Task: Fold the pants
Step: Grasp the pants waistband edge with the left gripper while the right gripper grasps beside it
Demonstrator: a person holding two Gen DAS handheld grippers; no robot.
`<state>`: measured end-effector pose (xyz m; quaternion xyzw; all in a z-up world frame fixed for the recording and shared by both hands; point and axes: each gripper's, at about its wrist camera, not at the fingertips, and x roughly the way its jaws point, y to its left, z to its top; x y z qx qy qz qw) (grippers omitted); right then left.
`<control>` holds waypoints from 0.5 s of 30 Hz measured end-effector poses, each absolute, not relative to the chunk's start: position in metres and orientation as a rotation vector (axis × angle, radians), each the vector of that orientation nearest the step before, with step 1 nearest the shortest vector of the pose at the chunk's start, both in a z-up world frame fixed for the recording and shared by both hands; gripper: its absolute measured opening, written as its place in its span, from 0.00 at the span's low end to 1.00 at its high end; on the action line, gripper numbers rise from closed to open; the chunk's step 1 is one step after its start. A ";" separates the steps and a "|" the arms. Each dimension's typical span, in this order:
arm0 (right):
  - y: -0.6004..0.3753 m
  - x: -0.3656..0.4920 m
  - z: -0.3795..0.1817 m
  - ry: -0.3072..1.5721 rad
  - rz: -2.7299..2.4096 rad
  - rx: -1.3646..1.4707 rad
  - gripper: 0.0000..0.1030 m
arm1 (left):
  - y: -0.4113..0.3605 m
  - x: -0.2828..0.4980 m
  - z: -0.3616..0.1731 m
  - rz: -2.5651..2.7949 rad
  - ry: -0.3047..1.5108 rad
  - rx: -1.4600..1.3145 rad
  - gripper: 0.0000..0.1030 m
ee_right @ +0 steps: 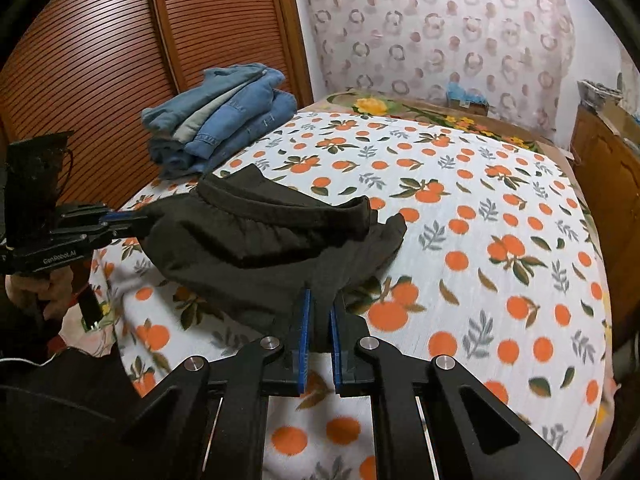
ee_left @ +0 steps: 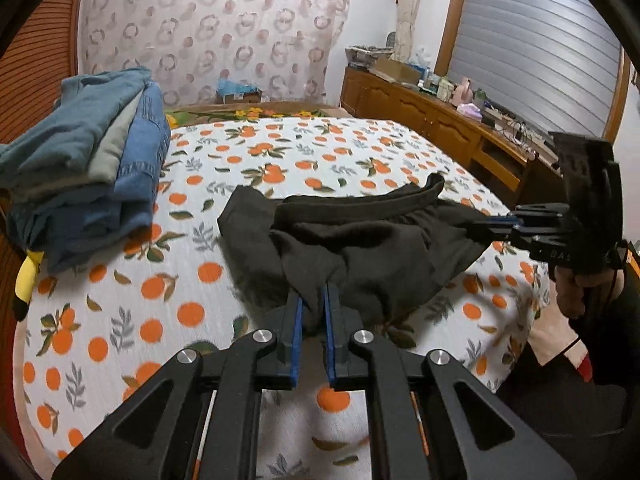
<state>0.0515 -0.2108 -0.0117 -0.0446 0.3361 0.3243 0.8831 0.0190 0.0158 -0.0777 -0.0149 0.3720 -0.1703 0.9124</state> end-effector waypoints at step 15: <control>-0.209 0.048 -0.004 0.673 0.628 -0.100 0.34 | 0.015 0.040 -0.076 -0.308 0.759 -0.012 0.46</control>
